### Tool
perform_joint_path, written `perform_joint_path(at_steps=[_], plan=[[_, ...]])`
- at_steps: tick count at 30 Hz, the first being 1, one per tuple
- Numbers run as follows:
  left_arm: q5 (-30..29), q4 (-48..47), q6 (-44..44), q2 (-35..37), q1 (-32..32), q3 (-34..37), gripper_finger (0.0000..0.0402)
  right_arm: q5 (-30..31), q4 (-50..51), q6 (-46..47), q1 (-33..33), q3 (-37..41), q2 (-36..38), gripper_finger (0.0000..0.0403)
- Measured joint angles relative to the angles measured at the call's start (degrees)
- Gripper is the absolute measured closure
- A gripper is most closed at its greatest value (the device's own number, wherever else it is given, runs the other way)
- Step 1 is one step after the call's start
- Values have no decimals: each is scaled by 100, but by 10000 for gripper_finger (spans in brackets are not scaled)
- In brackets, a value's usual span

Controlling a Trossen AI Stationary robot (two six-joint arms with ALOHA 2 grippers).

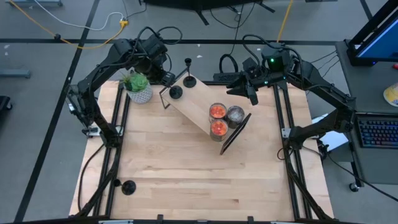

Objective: Pick & Place candle stick holders
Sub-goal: Put the top black candle holder on the shelf

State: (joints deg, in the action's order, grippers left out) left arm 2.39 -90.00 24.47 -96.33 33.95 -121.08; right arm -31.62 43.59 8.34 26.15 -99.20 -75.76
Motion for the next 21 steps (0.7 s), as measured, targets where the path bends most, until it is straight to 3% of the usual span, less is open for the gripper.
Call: perform_joint_path(at_steps=[10,21], plan=[[-102,2,-143,2,15,-2,338,0,-1,-4,-1,0,1,268],[-102,106,-273,4,15,-2,335,-1,0,-4,0,0,1,268]])
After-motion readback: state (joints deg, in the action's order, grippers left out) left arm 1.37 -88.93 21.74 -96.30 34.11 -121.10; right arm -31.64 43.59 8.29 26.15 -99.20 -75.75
